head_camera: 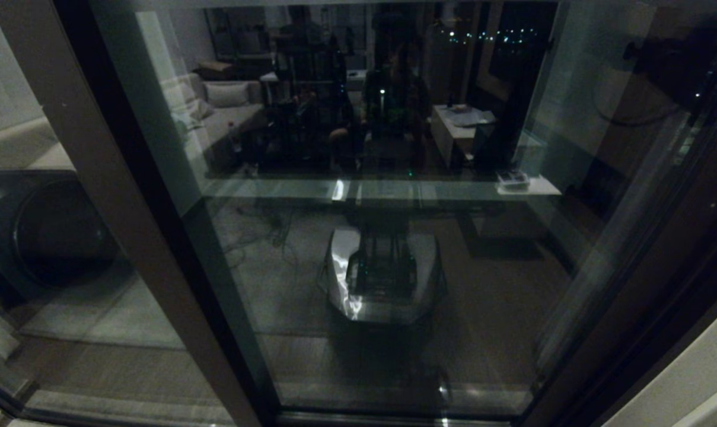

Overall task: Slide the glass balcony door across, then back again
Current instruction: Open the slid door

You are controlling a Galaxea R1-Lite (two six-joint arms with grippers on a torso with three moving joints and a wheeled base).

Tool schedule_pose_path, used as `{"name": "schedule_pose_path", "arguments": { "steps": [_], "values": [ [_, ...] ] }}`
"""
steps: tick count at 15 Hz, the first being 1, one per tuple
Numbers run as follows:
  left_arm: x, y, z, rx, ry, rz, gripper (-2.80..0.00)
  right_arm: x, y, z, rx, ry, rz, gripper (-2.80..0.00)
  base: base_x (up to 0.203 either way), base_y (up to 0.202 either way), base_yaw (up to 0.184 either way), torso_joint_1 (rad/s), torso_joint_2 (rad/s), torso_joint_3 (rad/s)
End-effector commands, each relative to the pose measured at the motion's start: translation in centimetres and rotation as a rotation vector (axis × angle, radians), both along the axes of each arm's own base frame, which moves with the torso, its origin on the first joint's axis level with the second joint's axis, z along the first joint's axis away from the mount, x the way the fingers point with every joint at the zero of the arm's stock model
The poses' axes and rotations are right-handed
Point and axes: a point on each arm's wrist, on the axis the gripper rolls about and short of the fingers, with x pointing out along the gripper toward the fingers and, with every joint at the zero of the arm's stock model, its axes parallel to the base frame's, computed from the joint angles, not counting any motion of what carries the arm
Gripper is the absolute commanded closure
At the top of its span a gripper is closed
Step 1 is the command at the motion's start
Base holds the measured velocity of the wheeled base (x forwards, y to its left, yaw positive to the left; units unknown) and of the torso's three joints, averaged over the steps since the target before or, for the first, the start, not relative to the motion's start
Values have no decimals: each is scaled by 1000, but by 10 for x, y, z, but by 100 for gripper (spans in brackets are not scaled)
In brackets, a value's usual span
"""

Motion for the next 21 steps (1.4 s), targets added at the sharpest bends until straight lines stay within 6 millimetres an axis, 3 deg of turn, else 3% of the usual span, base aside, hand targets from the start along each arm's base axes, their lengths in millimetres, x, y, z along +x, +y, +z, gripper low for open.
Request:
{"name": "schedule_pose_path", "arguments": {
  "steps": [1, 21],
  "values": [
    [0, 0, 0, 0, 1, 0, 0, 4, 5, -4, 25, 5, 54, 0, 0, 0, 0, 0, 0, 0],
    [0, 0, 0, 1, 1, 0, 0, 2, 24, -8, 74, 9, 156, 0, 0, 0, 0, 0, 0, 0]
  ]
}}
